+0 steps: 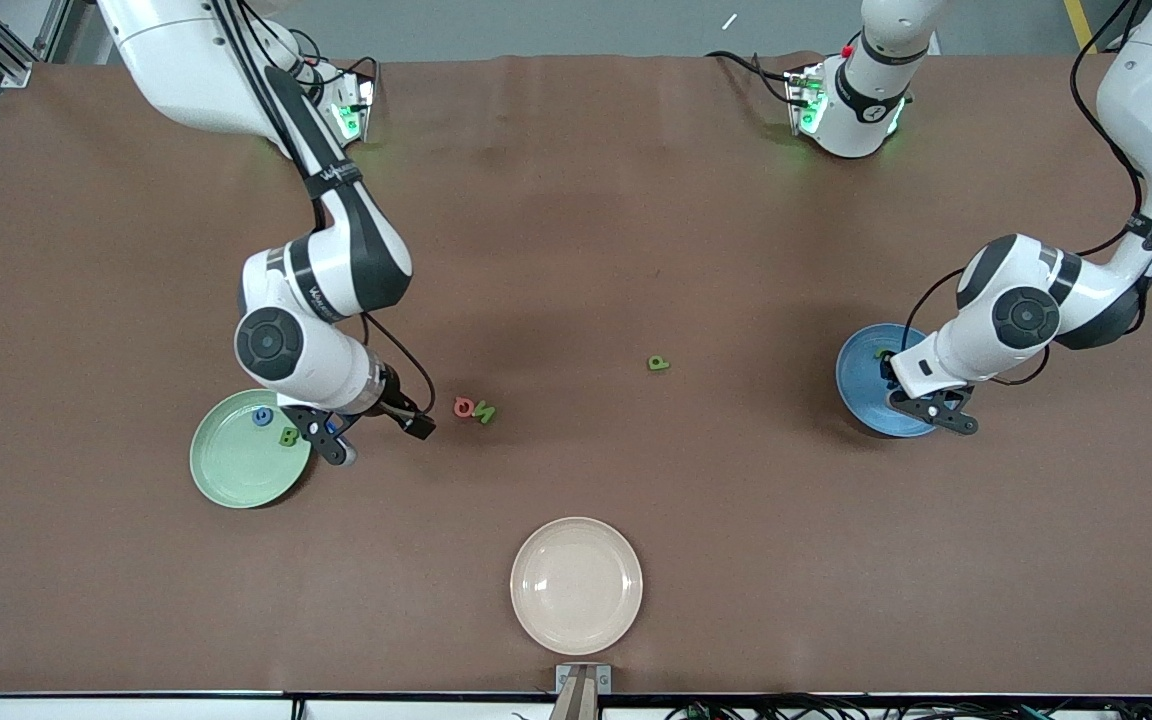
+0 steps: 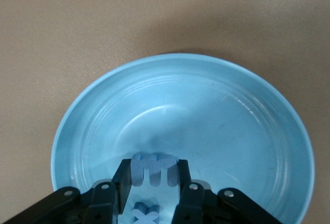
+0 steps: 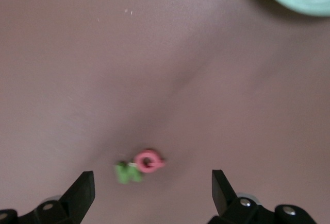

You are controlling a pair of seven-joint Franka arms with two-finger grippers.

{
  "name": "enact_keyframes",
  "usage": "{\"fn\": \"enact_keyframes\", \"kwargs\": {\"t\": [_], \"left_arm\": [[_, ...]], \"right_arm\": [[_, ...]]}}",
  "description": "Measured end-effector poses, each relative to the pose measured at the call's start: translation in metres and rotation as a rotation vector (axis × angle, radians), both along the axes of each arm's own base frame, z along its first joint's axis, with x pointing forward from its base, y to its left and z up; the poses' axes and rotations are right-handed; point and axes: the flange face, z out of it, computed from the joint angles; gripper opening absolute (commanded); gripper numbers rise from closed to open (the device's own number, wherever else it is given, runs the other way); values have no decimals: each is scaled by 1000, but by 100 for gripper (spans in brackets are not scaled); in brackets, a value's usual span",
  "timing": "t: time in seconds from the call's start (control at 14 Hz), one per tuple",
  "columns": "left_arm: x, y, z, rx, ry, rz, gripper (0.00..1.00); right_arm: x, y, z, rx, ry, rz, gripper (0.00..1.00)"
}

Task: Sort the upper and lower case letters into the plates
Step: 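Drop the m on the blue plate while the right gripper returns to letters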

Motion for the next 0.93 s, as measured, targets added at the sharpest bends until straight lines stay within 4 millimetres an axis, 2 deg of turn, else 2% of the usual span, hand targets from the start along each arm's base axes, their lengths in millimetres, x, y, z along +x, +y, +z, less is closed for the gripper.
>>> {"fn": "enact_keyframes", "kwargs": {"t": [0.21, 0.5, 0.64, 0.79, 0.86, 0.93], "left_arm": [[1, 2, -4, 0, 0, -1, 22], [1, 2, -4, -1, -1, 0, 23], [1, 2, -4, -1, -2, 0, 23], [1, 2, -4, -2, -1, 1, 26], [1, 2, -5, -2, -1, 1, 35], [1, 3, -5, -2, 0, 1, 59]], "right_arm": [[1, 6, 3, -3, 1, -243, 100], [5, -6, 0, -48, -16, -246, 100], [-3, 8, -12, -68, -4, -233, 100], [-9, 19, -25, -83, 14, -302, 100], [-11, 23, -29, -91, 23, -347, 100], [-14, 26, -34, -100, 33, -401, 100]]}}
